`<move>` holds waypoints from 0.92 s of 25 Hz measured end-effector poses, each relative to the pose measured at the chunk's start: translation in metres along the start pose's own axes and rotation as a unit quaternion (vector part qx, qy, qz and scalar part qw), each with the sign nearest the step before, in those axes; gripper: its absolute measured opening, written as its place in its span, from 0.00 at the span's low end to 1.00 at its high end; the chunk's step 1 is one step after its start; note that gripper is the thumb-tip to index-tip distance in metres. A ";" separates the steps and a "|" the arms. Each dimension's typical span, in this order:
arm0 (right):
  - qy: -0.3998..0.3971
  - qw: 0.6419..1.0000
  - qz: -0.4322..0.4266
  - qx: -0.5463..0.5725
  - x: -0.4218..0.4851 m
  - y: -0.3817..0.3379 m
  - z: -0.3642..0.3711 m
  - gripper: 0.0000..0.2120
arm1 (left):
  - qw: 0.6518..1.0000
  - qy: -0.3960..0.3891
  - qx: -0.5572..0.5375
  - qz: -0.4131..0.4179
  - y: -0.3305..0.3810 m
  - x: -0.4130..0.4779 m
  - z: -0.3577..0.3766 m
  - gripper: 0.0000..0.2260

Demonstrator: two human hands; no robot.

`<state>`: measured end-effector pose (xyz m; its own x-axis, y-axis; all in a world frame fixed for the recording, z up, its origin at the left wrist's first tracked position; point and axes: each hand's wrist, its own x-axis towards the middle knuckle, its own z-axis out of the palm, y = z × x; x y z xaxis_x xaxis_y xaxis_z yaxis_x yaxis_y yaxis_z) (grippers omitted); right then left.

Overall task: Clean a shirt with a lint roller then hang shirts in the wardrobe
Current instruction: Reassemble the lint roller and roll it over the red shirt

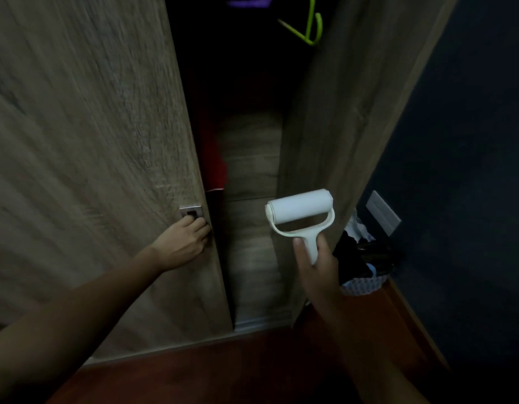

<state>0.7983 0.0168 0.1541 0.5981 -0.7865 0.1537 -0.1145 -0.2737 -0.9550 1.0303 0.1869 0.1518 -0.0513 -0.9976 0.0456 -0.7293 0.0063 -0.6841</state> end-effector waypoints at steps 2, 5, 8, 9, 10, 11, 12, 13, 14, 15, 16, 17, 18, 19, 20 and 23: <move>-0.014 1.000 -0.013 -0.002 -0.014 -0.010 0.026 0.04 | 1.000 -0.018 0.010 -0.005 -0.012 -0.040 0.007 0.15; -0.020 0.999 -0.027 0.016 -0.033 -0.023 0.062 0.05 | 0.999 -0.045 0.025 -0.015 -0.026 -0.095 0.019 0.15; -0.018 0.999 -0.040 0.011 -0.048 -0.034 0.087 0.05 | 0.997 -0.073 0.028 -0.022 -0.038 -0.135 0.026 0.15; -0.019 0.999 -0.041 0.007 -0.053 -0.036 0.094 0.06 | 0.996 -0.078 0.028 -0.026 -0.042 -0.148 0.027 0.15; -0.019 0.999 -0.041 0.004 -0.058 -0.038 0.101 0.06 | 0.996 -0.080 0.026 -0.029 -0.046 -0.159 0.028 0.14; -0.018 0.999 -0.042 0.004 -0.063 -0.040 0.107 0.06 | 0.996 -0.082 0.024 -0.034 -0.050 -0.171 0.028 0.14; -0.018 0.999 -0.043 0.004 -0.067 -0.042 0.113 0.06 | 0.995 -0.085 0.023 -0.038 -0.054 -0.182 0.029 0.15; -0.017 0.999 -0.043 0.005 -0.071 -0.044 0.118 0.05 | 0.995 -0.088 0.025 -0.042 -0.056 -0.193 0.031 0.15; -0.016 0.999 -0.045 0.004 -0.074 -0.045 0.122 0.05 | 0.994 -0.093 0.029 -0.045 -0.057 -0.204 0.033 0.16; -0.016 0.999 -0.046 0.002 -0.076 -0.046 0.126 0.05 | 0.994 -0.097 0.032 -0.047 -0.059 -0.213 0.036 0.17; -0.016 0.999 -0.047 0.000 -0.078 -0.047 0.128 0.06 | 0.993 -0.102 0.036 -0.050 -0.061 -0.220 0.039 0.17; -0.017 0.999 -0.050 0.000 -0.080 -0.049 0.131 0.06 | 0.992 -0.106 0.040 -0.052 -0.065 -0.227 0.041 0.16; -0.018 0.998 -0.054 0.001 -0.082 -0.050 0.133 0.06 | 0.991 -0.112 0.040 -0.055 -0.068 -0.234 0.043 0.14; -0.017 0.998 -0.057 0.001 -0.083 -0.052 0.135 0.05 | 0.991 -0.117 0.034 -0.063 -0.071 -0.241 0.045 0.10; -0.016 0.998 -0.059 0.002 -0.083 -0.054 0.136 0.05 | 0.990 -0.115 0.023 -0.076 -0.072 -0.245 0.044 0.06; -0.005 0.999 -0.054 -0.002 -0.081 -0.057 0.136 0.05 | 0.994 -0.033 -0.026 -0.097 -0.064 -0.234 0.030 0.08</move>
<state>0.8642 0.1709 0.1622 0.6153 -0.7468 0.2525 -0.0526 -0.3584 -0.9321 1.1096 0.4176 0.1626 0.1383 -0.9825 0.1244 -0.7553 -0.1859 -0.6284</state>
